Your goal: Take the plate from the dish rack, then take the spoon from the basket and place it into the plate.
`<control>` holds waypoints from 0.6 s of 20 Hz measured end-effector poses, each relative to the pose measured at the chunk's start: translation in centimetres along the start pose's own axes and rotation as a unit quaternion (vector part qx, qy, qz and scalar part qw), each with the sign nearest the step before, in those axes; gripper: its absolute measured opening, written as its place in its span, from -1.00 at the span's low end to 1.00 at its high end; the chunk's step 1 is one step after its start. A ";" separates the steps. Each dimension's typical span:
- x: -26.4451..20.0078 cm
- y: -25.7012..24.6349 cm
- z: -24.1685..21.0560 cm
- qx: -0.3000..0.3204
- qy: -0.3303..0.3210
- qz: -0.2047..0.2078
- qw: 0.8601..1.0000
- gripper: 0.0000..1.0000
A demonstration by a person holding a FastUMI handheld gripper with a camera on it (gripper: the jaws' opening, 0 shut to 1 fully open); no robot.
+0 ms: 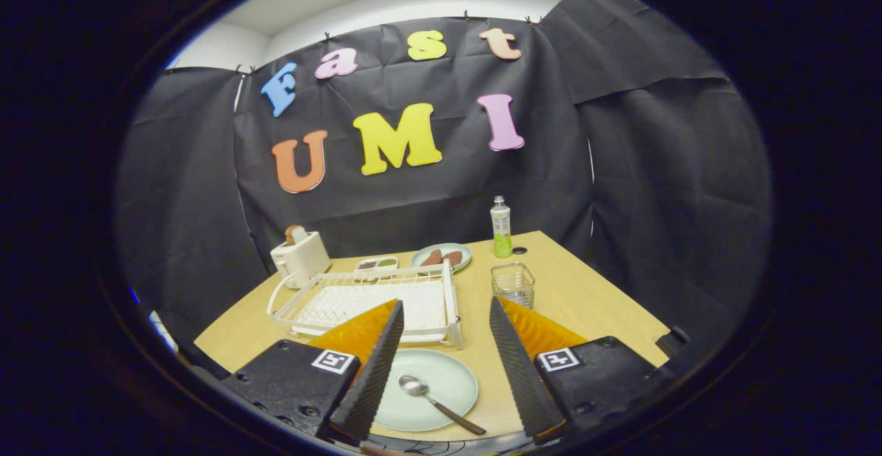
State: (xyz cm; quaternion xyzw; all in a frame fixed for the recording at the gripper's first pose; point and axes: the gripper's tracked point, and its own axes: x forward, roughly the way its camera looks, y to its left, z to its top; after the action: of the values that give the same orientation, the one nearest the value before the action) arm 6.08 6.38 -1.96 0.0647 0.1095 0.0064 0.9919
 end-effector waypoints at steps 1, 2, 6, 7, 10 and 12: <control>-0.8 -0.1 0.3 -0.001 -0.004 0.001 1.000 0.83; -1.5 -0.2 0.6 -0.006 -0.009 -0.001 1.000 0.89; -4.2 -0.5 1.4 -0.037 -0.028 -0.024 0.999 1.00; -4.8 -0.1 1.6 -0.046 -0.037 -0.027 0.998 1.00; -6.7 -0.2 1.1 -0.063 -0.043 -0.047 0.996 1.00; -7.5 0.0 -0.3 -0.075 -0.026 -0.054 0.995 1.00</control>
State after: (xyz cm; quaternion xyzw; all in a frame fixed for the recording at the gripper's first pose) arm -1.25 6.25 -0.60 -0.0158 0.0857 -0.0406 0.9954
